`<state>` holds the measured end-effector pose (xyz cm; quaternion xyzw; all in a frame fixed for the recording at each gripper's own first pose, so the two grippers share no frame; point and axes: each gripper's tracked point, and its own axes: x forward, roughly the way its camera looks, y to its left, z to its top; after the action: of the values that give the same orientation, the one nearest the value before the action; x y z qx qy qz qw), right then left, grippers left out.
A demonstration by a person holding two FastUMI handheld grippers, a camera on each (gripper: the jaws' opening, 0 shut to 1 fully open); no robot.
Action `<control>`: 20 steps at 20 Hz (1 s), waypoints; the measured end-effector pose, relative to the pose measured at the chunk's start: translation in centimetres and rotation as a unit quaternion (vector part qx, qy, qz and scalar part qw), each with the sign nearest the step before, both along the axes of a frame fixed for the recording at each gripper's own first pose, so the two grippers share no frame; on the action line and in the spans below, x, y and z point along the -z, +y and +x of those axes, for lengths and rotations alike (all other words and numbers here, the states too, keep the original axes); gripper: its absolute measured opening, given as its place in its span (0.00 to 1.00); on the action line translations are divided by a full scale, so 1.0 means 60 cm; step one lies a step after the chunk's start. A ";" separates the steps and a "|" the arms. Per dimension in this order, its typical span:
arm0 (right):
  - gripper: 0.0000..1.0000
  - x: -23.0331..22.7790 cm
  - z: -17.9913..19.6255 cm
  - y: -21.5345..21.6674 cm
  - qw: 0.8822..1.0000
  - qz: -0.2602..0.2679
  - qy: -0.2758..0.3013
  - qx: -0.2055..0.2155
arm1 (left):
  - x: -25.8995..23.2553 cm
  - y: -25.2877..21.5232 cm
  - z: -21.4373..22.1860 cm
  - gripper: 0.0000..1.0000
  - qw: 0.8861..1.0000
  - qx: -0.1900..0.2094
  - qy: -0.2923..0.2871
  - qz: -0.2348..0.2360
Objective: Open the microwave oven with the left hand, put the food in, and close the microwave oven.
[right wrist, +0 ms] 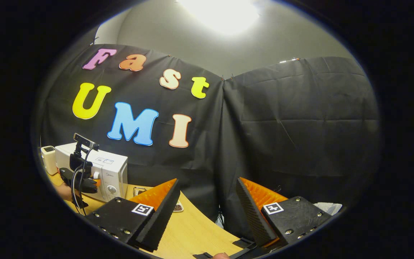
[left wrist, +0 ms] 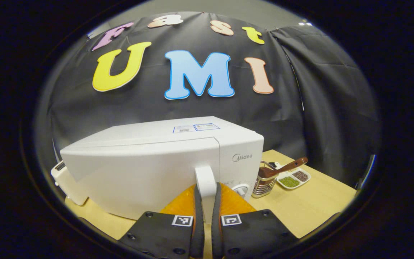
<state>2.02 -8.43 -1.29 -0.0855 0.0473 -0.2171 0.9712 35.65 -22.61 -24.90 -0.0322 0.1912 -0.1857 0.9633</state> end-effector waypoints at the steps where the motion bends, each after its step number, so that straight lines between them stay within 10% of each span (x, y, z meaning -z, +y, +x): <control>1: 0.95 0.002 0.000 -0.004 1.000 0.005 -0.001 -0.004 | 0.003 0.004 -0.022 0.14 1.000 -0.013 0.019 -0.007; 8: 0.95 -0.005 0.013 0.001 0.997 0.025 -0.020 -0.067 | -0.013 0.049 -0.120 0.13 1.000 -0.007 0.000 0.007; 20: 0.95 0.049 -0.025 0.020 0.975 0.078 0.002 -0.209 | -0.018 0.187 -0.282 0.12 0.992 -0.110 0.016 0.059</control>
<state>0.51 -7.22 -4.23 -0.0176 0.0473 -0.0051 0.9987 18.72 -11.38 -23.82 0.0010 0.2129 -0.0662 0.9748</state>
